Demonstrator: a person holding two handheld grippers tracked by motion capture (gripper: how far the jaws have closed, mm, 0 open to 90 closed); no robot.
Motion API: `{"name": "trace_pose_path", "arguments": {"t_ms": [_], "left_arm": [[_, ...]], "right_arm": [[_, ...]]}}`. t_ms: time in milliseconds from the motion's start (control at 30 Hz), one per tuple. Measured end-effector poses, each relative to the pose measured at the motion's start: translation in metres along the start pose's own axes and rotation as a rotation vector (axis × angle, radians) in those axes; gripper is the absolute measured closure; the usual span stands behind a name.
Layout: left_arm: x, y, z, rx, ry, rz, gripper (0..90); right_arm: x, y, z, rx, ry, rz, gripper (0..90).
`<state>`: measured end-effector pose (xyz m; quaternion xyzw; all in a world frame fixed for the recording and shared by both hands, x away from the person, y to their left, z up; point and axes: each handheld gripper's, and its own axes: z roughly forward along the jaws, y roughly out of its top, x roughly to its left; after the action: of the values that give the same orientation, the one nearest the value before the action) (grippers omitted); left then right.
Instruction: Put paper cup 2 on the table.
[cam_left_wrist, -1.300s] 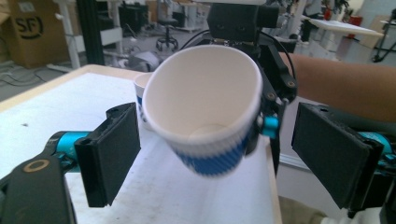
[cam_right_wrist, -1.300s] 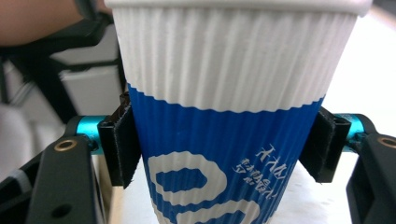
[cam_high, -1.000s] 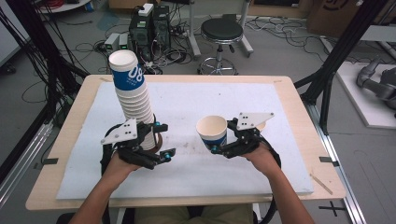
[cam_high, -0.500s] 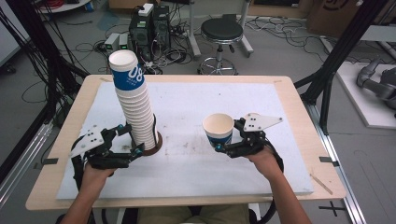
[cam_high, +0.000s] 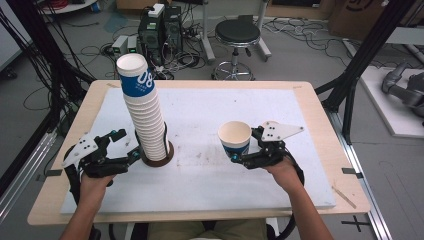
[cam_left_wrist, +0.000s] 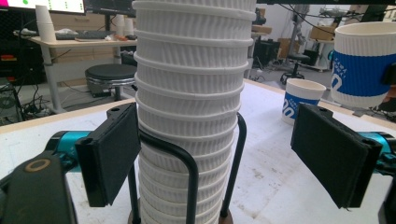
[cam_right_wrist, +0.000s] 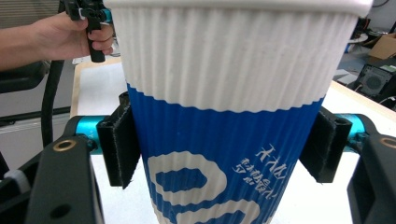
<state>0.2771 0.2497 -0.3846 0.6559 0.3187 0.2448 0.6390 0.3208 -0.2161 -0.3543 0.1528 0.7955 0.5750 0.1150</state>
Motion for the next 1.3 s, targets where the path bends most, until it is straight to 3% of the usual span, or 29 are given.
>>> {"name": "trace_pose_path", "arguments": {"t_ms": [433, 900, 1167, 1300], "left_arm": [[0.007, -0.002, -0.008, -0.011, 0.054, -0.007, 15.9], [0.019, -0.008, -0.011, 0.006, 0.094, -0.019, 15.9], [0.017, -0.011, -0.010, 0.015, 0.102, -0.028, 15.8], [0.017, -0.013, -0.008, 0.029, 0.084, -0.033, 16.7]], "right_arm": [[-0.002, 0.002, 0.009, -0.035, -0.049, 0.012, 26.2], [-0.022, 0.000, 0.057, -0.028, -0.124, 0.044, 26.2], [-0.036, -0.013, 0.085, -0.027, -0.178, 0.113, 26.1], [-0.039, -0.020, 0.095, -0.005, -0.210, 0.138, 26.0]]}}
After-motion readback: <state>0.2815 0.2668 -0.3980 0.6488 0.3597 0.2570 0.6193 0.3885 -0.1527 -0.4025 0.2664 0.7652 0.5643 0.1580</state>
